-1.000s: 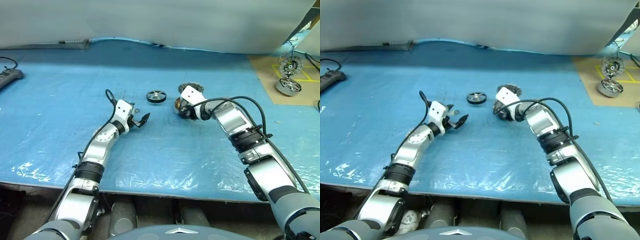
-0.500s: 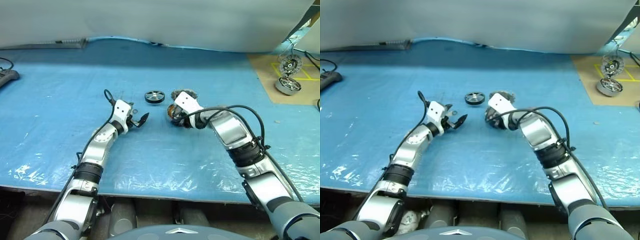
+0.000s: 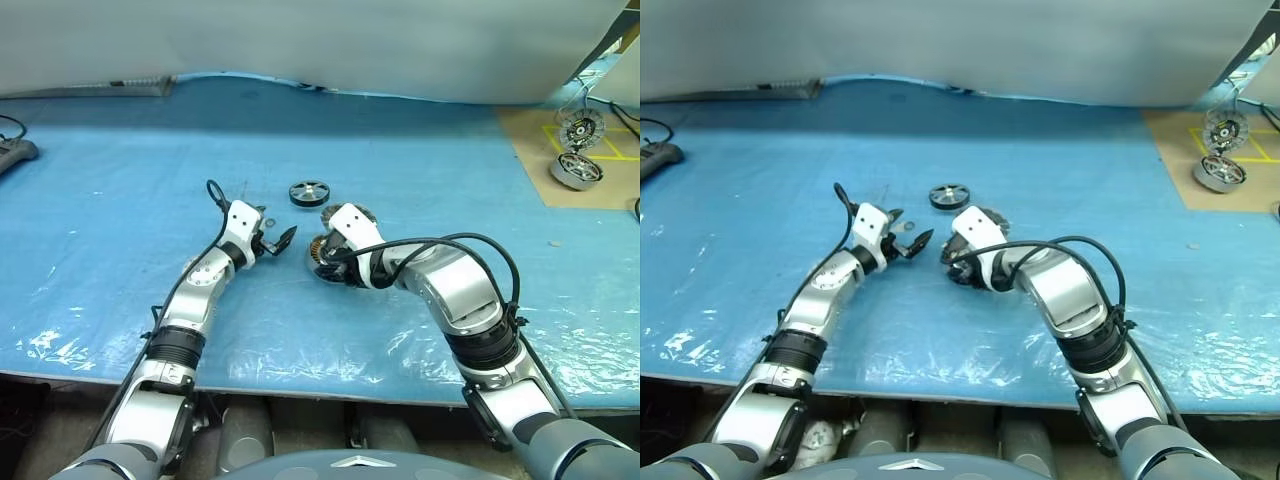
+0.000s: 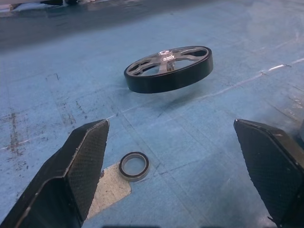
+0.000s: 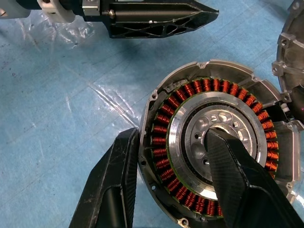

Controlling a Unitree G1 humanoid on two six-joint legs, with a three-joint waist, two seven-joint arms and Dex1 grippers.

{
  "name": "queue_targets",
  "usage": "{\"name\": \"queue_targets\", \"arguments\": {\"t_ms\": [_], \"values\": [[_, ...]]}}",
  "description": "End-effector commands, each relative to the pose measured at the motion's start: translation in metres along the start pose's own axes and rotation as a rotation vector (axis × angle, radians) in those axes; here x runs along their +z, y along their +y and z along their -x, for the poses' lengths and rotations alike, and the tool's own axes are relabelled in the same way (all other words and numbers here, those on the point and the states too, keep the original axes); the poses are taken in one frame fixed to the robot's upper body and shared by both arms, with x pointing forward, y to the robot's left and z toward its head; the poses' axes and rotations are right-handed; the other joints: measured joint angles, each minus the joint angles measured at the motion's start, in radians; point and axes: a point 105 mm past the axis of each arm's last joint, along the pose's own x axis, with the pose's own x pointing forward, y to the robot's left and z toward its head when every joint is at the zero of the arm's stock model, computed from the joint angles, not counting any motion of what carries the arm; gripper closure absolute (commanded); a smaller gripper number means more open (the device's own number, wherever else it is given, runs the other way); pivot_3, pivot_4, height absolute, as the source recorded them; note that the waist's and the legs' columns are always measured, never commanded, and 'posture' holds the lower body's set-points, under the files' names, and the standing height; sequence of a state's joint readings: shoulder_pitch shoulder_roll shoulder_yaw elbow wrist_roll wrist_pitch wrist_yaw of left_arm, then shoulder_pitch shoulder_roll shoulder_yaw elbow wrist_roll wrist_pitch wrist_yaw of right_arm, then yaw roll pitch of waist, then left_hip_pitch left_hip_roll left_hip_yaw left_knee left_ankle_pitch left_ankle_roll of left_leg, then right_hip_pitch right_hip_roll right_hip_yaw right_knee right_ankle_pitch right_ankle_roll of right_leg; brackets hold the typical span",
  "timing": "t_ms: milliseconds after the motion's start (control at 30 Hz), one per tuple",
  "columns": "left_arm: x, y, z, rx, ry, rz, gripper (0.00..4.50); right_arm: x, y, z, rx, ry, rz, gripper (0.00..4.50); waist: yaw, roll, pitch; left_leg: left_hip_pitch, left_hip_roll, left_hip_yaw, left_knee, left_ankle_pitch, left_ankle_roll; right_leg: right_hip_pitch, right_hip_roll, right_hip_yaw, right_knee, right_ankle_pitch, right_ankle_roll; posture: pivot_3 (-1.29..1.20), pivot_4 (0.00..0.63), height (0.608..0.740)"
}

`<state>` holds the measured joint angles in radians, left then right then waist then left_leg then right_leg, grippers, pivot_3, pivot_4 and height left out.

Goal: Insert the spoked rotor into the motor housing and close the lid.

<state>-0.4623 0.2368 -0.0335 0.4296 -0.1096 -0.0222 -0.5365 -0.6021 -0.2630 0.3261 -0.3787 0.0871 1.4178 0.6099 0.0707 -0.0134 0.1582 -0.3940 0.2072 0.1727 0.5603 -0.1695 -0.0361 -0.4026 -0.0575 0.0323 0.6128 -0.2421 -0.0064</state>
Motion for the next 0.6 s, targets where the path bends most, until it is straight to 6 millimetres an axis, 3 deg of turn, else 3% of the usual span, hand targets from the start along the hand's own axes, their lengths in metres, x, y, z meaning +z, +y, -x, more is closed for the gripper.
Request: {"name": "queue_targets", "arguments": {"t_ms": [33, 233, 433, 600], "values": [[0.011, 0.003, 0.002, 0.002, -0.034, -0.029, 0.0, -0.001, 0.007, -0.002, 0.027, -0.001, -0.018, 1.93, 0.0, 0.0, 0.0, 0.0, 0.0, 0.0, 0.0, 0.0, 0.0, 0.0, 0.0, 0.0, 0.0, 0.0, 0.0, 0.0, 0.15, 0.74], [0.01, 0.003, 0.001, 0.002, -0.033, -0.029, 0.0, 0.016, 0.011, 0.01, 0.042, -0.04, -0.038, 0.02, 0.005, 0.001, 0.001, -0.001, -0.001, -0.001, 0.0, 0.0, 0.0, 0.0, -0.001, 0.0, -0.001, 0.0, 0.0, 0.0, 0.15, 0.74], [0.009, 0.0, -0.001, -0.003, -0.034, -0.023, 0.0, 0.028, 0.019, 0.027, 0.091, -0.082, -0.039, 0.02, 0.012, 0.002, 0.001, -0.002, -0.001, -0.001, -0.001, 0.0, 0.0, -0.001, 0.0, -0.001, -0.002, 0.0, 0.001, 0.0, 0.15, 0.74], [0.009, -0.001, -0.001, -0.01, -0.034, -0.02, 0.0, 0.025, 0.02, 0.041, 0.141, -0.111, -0.035, 0.02, 0.023, 0.002, 0.001, -0.002, -0.001, -0.001, -0.002, 0.0, 0.0, 0.0, 0.0, -0.001, -0.003, 0.0, 0.001, 0.0, 0.15, 0.74]]}}
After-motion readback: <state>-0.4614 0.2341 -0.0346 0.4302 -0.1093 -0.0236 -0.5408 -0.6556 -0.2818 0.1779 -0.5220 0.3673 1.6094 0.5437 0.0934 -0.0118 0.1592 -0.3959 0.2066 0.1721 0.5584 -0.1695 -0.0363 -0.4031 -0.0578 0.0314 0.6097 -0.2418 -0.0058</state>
